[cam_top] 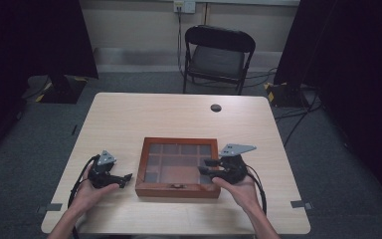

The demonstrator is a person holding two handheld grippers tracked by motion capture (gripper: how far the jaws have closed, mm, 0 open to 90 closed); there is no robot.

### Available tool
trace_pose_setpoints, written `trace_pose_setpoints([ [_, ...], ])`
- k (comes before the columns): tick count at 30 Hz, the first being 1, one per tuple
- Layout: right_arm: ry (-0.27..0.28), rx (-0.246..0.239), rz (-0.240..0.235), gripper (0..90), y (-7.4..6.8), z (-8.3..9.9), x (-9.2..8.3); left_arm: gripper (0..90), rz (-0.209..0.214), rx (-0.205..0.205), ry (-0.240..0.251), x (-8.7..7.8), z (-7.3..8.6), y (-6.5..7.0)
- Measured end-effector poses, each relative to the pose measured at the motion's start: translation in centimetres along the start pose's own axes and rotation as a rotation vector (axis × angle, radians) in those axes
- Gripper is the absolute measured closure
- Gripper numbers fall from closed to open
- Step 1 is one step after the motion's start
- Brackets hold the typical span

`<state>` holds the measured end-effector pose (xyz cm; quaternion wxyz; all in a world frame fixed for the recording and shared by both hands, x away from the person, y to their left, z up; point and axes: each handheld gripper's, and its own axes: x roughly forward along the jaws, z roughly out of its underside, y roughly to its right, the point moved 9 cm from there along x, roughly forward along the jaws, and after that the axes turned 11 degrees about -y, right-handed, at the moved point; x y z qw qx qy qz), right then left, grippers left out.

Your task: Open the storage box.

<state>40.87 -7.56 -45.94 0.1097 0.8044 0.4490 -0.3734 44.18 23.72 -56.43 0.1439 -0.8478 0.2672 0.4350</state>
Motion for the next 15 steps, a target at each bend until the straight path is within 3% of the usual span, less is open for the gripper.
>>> trace_pose_setpoints([
  [10, -0.065, -0.105, -0.096, 65.8, -3.3, -0.8, 3.2, 6.3, 0.001, -0.004, 0.001, 0.0, 0.0, 0.0],
  [15, -0.086, -0.13, -0.137, 67.9, -4.3, -0.7, 4.2, 6.2, -0.001, -0.001, 0.001, 0.0, 0.0, 0.0],
])
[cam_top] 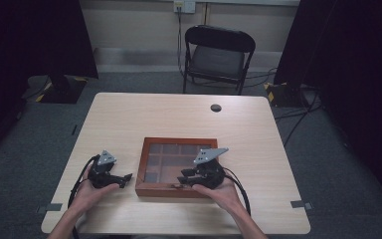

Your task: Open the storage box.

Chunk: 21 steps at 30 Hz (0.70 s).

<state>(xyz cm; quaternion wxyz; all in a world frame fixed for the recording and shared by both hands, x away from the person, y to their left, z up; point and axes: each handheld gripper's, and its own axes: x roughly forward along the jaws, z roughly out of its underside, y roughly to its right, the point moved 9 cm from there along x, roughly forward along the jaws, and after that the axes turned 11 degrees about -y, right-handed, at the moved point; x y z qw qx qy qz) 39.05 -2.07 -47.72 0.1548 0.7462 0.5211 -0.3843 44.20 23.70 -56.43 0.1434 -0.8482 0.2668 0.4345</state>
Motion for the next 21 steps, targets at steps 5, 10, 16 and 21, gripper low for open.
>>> trace_pose_setpoints([
  [5, -0.028, -0.023, -0.029, 69.1, -0.7, 0.1, 0.9, 6.2, 0.0, -0.001, 0.001, 0.0, 0.0, 0.0],
  [10, -0.047, -0.042, -0.047, 71.1, -1.1, 0.3, 1.6, 6.2, 0.0, 0.0, 0.0, 0.0, 0.0, 0.0],
  [16, -0.066, -0.057, -0.048, 75.1, -1.1, 0.3, 2.3, 6.2, 0.003, 0.002, -0.003, 0.0, 0.0, 0.0],
  [21, -0.064, -0.067, -0.049, 75.6, -0.8, 0.2, 2.1, 6.1, 0.005, 0.001, -0.004, 0.0, 0.0, 0.0],
])
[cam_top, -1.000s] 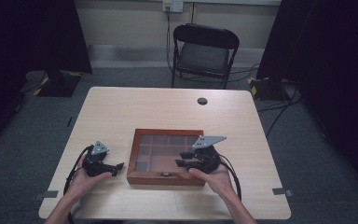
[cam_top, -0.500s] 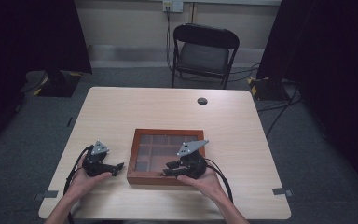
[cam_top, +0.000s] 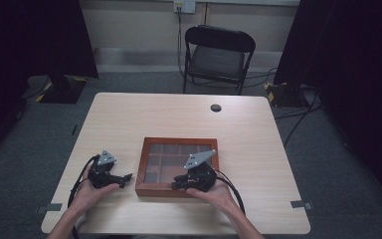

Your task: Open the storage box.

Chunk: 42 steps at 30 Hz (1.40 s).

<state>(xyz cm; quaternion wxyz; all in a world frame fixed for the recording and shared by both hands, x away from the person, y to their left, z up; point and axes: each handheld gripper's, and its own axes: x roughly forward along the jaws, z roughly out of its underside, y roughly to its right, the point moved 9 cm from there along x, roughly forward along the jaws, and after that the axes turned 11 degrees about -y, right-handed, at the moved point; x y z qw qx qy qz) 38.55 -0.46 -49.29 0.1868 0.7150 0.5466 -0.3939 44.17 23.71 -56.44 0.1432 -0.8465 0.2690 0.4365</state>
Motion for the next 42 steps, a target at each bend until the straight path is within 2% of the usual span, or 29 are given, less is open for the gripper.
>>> trace_pose_setpoints([
  [2, 0.009, 0.003, -0.008, 76.1, 0.15, -0.07, -0.19, 6.1, 0.001, 0.001, 0.0, 0.0, 0.0, 0.0],
  [10, -0.015, -0.013, -0.02, 78.7, -0.07, 0.29, 0.22, 6.0, 0.002, -0.001, 0.001, 0.02, -0.02, 0.01],
  [20, -0.022, -0.034, -0.017, 81.8, -0.22, 0.26, 0.28, 5.9, 0.004, 0.0, 0.002, 0.03, -0.03, 0.0],
  [42, -0.052, -0.056, -0.014, 82.2, -0.35, -0.1, 0.05, 5.9, 0.004, 0.0, 0.001, 0.03, -0.03, 0.0],
])
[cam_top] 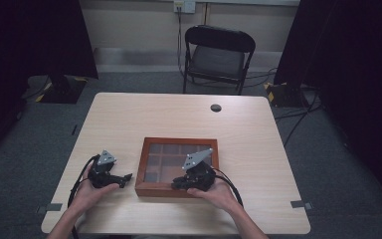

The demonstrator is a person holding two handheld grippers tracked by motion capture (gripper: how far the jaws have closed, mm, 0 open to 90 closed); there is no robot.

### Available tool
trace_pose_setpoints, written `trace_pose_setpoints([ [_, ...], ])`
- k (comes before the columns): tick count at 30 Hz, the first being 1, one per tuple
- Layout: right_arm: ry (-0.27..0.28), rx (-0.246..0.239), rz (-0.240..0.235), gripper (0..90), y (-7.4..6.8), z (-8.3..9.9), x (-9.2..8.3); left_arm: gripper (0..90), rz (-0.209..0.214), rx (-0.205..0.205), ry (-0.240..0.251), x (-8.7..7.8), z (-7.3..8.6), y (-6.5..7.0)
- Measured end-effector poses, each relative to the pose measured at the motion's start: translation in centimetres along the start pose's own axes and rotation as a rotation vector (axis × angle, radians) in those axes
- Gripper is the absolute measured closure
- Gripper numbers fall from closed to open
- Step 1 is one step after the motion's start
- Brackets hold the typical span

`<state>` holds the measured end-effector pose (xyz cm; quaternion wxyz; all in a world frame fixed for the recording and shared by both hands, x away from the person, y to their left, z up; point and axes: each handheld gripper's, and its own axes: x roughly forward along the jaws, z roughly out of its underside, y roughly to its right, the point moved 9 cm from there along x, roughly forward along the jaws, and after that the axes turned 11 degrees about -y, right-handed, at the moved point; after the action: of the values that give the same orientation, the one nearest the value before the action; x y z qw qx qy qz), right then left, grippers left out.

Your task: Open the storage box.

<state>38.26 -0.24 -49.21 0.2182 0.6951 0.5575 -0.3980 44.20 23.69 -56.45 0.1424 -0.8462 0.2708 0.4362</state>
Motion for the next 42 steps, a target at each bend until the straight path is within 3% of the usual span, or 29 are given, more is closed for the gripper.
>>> trace_pose_setpoints([
  [42, 0.005, -0.028, -0.01, 82.5, 0.1, -1.5, -1.8, 5.9, -0.002, -0.002, -0.001, 0.0, 0.0, 0.0],
])
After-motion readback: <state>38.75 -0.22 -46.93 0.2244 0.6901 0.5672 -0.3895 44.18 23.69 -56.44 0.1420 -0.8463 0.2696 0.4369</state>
